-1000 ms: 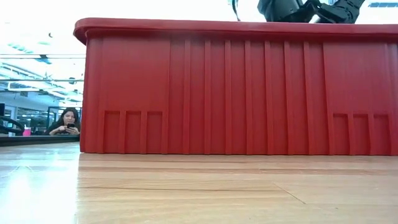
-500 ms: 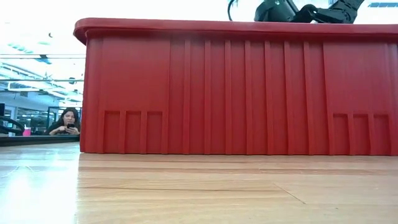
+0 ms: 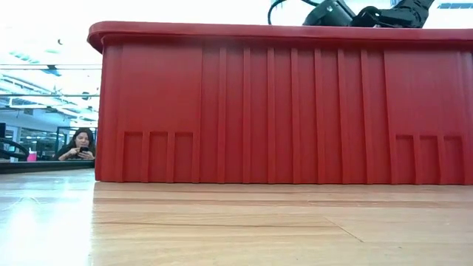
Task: Pick and place slides into bin
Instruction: Put the black slide into the red bin
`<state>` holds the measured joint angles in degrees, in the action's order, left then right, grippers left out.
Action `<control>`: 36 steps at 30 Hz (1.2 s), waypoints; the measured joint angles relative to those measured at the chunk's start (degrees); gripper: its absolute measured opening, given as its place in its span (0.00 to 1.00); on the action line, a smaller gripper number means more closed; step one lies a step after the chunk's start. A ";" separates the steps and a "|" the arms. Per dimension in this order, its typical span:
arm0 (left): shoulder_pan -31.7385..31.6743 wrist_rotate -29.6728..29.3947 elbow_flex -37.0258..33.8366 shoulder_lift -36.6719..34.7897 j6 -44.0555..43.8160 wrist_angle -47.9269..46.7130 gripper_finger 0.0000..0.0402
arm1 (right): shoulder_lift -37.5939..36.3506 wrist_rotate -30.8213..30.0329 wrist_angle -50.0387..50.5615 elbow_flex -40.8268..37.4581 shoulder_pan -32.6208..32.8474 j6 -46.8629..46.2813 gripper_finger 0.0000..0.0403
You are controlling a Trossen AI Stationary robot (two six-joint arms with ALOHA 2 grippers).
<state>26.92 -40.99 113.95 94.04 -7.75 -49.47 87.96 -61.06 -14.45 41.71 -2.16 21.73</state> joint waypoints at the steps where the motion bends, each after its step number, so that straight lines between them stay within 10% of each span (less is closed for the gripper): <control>1: 0.00 0.00 0.00 0.00 0.02 0.00 0.28 | 0.01 0.65 0.67 0.00 0.03 -0.17 0.46; 23: 0.00 0.42 0.00 0.00 1.62 -0.02 0.28 | -0.42 11.93 -10.99 0.00 -4.91 16.85 0.44; 36: 0.00 0.42 0.00 0.00 1.55 -0.02 0.28 | -0.37 7.72 -11.03 0.00 -6.42 12.53 0.03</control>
<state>26.92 -40.58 113.95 94.04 -6.20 -49.49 87.59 -53.35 -25.48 41.71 -8.58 34.26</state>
